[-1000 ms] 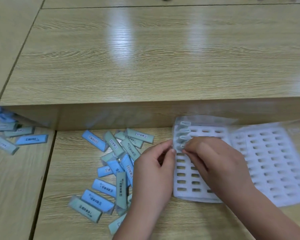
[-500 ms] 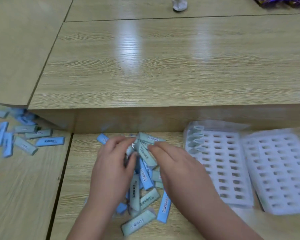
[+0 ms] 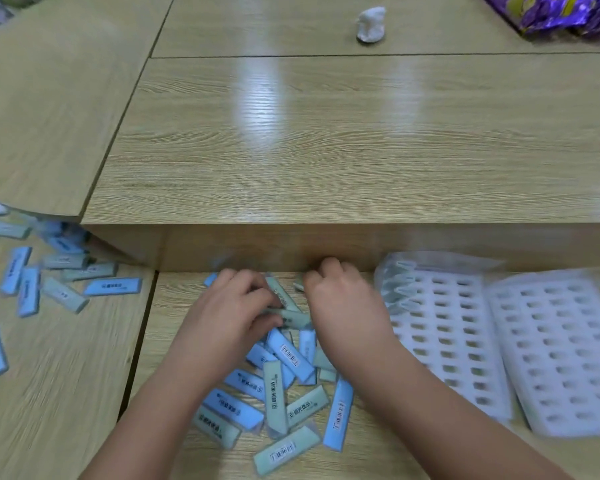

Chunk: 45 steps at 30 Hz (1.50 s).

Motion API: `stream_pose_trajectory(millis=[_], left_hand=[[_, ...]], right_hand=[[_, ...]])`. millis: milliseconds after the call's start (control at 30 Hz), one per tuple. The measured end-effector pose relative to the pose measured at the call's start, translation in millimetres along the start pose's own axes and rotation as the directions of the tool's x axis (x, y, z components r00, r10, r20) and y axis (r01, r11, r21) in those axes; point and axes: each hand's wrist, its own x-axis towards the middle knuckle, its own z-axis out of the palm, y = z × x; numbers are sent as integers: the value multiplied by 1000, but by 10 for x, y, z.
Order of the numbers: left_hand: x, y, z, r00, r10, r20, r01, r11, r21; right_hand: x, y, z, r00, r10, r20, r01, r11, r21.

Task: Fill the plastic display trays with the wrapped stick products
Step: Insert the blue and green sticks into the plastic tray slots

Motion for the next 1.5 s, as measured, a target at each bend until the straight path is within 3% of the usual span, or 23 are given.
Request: stream_pose_trajectory(millis=[133,300,467,600,767,933,1133,1333,1500], left_hand=[[-90,-34,-73,982,-184,-48,160,938,-307],[-238,274,-195,963,-262,-63,168,765,-622],[-149,812,-89,964,-252,-89,97,639,-763],[-7,1100,103,965,-257,-47,117,589,-800],[77,1259,269,959,-283,29,189,559,-808],[132,1276,392,936,-353,14,241,609,-755],[144,1262,524,925,-381,-22,280,716,-639],[108,1273,556,940,-329,-97,241,836,-493],[105,1295,556,958,-274,-88,194,841,-505]], right_hand=[[-163,84,-158,982,-5,-190,54,966,254],[-792,554,-443,909,173,-379,130,746,653],[-1142,968,-275,802,423,-422,62,643,764],[-1104,1046,2,820,445,-361,22,605,796],[-987,1055,191,834,434,-341,79,518,852],[-914,1095,254,867,358,-346,52,626,778],[-872,1136,221,873,162,-460,76,886,458],[-879,1170,217,877,140,-460,39,933,358],[-913,1180,286,861,176,-478,86,875,477]])
